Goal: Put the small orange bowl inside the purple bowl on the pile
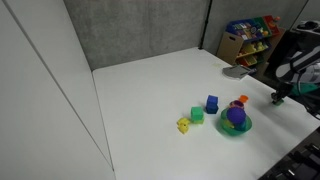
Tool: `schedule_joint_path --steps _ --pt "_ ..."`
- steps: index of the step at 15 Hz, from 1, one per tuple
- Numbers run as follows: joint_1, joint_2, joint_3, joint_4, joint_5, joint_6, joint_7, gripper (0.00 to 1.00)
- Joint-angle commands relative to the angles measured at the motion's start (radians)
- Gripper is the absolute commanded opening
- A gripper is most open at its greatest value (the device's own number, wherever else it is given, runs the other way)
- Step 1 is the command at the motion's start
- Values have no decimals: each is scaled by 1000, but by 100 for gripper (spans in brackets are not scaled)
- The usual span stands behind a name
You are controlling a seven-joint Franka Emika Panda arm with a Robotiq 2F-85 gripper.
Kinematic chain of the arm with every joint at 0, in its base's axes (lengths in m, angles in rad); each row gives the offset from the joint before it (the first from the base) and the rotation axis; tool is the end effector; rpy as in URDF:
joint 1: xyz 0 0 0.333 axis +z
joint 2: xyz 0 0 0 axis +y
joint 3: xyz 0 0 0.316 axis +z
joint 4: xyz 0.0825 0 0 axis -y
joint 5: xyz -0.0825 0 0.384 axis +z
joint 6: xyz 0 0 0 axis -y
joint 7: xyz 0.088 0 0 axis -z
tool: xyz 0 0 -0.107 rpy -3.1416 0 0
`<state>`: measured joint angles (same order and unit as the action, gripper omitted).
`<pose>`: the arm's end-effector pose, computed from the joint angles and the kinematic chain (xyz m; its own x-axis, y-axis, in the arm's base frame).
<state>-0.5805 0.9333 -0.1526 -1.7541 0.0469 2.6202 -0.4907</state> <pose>0.4683 -0.4200 0.0391 0.9692 -0.2262 -0.0977 -0.2209 -0.9733 0.0628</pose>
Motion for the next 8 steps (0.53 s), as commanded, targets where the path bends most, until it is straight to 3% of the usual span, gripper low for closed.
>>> schedule_joint_path --steps 1,8 --pt "23 -65 7 -63 -27 20 47 4" --pt "195 -213 -17 -210 -73 39 154 5"
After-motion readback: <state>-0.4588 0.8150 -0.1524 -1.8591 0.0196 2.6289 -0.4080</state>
